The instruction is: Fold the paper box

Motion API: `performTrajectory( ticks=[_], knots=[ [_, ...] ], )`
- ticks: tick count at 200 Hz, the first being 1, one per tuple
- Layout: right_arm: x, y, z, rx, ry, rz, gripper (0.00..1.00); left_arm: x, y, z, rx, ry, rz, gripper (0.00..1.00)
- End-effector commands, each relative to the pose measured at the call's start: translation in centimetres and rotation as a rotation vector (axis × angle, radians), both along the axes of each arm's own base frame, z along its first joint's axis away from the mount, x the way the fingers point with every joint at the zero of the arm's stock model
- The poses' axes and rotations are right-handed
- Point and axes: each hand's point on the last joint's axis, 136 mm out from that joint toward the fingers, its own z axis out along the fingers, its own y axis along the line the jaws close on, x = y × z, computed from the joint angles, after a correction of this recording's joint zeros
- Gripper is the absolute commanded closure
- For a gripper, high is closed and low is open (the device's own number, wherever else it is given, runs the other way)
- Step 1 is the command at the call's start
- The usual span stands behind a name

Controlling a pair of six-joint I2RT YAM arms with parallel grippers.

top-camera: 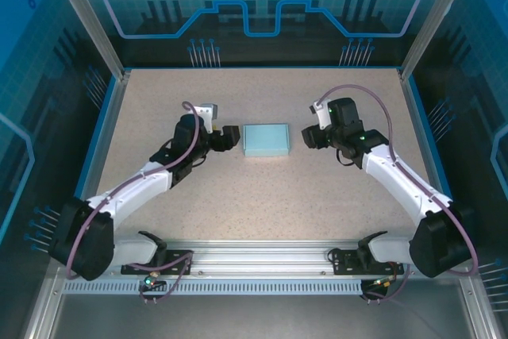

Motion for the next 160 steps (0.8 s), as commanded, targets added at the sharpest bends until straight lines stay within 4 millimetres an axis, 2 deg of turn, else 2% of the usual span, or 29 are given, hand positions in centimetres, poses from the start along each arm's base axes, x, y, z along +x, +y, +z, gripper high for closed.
performTrajectory(
  ticks=[1, 32, 43, 65, 91, 117, 133, 160],
  knots=[
    [0.7, -1.6, -0.1, -0.048, -0.020, -0.053, 0.36, -0.2, 1.7, 0.3, 0.075, -0.041, 0.039, 0.17],
    [1.8, -3.7, -0.8, -0.072, -0.058, -0.150, 0.29, -0.1, 3.1, 0.2, 0.126, -0.056, 0.102, 0.06],
    [2.3, -3.7, -1.4, -0.048, -0.064, -0.166, 0.19, 0.1, 3.8, 0.0, 0.147, -0.065, 0.134, 0.01],
    [3.6, -2.6, -3.1, 0.010, -0.070, -0.160, 0.00, 0.5, 5.1, -0.6, 0.188, -0.092, 0.189, 0.01],
    [4.5, -2.7, -5.1, 0.001, -0.141, -0.185, 0.00, 0.9, 7.8, -0.9, 0.295, -0.150, 0.299, 0.01],
    [4.8, -3.5, -4.4, -0.054, -0.241, -0.167, 0.00, 1.0, 11.2, -1.2, 0.420, -0.193, 0.411, 0.01],
    [4.7, -3.7, -4.3, -0.106, -0.287, -0.130, 0.00, 1.0, 13.2, -2.0, 0.461, -0.179, 0.458, 0.01],
    [4.7, -5.3, -4.8, -0.183, -0.351, -0.126, 0.00, 1.6, 14.7, -4.0, 0.511, -0.183, 0.454, 0.01]
  ],
)
